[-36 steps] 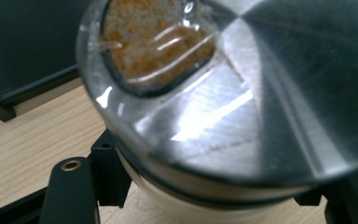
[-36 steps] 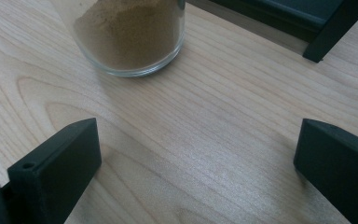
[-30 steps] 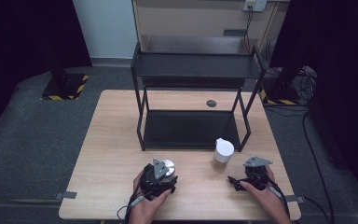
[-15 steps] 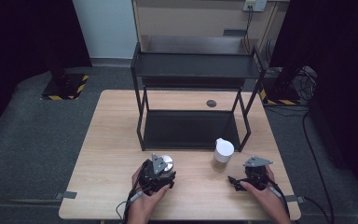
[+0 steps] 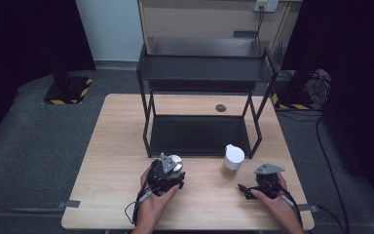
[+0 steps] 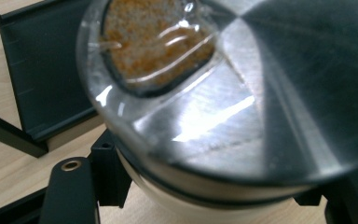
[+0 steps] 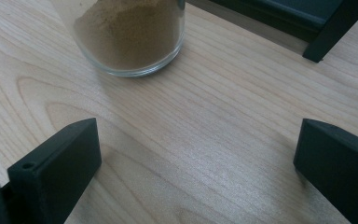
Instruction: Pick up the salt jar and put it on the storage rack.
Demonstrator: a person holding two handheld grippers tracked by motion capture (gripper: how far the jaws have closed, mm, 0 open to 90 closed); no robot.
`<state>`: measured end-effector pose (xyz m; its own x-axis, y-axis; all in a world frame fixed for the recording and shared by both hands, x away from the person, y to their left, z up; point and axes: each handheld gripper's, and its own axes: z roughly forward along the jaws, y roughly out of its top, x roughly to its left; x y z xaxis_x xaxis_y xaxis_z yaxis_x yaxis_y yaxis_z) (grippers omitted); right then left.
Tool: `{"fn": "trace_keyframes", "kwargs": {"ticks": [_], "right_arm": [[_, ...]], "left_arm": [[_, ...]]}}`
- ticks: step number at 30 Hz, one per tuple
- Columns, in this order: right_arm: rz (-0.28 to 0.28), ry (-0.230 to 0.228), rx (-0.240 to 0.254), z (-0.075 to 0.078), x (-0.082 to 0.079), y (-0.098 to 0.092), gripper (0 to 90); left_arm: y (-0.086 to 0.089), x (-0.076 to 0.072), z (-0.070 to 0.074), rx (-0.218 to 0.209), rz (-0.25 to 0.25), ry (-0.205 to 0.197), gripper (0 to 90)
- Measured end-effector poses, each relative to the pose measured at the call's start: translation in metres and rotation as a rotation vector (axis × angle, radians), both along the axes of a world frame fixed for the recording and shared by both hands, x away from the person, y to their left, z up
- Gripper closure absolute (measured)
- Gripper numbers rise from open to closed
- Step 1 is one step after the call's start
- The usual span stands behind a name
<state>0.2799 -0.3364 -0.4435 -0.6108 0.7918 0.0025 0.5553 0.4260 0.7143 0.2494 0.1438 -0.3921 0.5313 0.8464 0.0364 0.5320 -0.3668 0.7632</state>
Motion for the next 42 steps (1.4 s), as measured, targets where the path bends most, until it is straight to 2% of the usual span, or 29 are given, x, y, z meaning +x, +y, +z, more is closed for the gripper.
{"fn": "trace_keyframes", "kwargs": {"ticks": [15,21,34,38,42], "right_arm": [[0.0,0.0,0.0,0.0,0.0,0.0,1.2],[0.0,-0.001,0.0,0.0,0.0,0.0,1.2],[-0.002,0.0,0.001,0.0,-0.001,0.0,1.3],[-0.001,0.0,0.001,0.0,-0.001,0.0,1.3],[-0.001,0.0,0.001,0.0,-0.001,0.0,1.3]], "left_arm": [[-0.013,0.022,0.01,0.0,-0.011,-0.004,29.6],[-0.019,0.033,0.013,0.0,0.005,-0.006,29.6],[-0.029,0.07,0.017,-0.002,0.065,-0.004,29.6],[-0.028,0.083,0.016,-0.022,0.072,-0.002,29.6],[-0.036,0.094,0.016,-0.012,0.075,-0.012,29.6]]}}
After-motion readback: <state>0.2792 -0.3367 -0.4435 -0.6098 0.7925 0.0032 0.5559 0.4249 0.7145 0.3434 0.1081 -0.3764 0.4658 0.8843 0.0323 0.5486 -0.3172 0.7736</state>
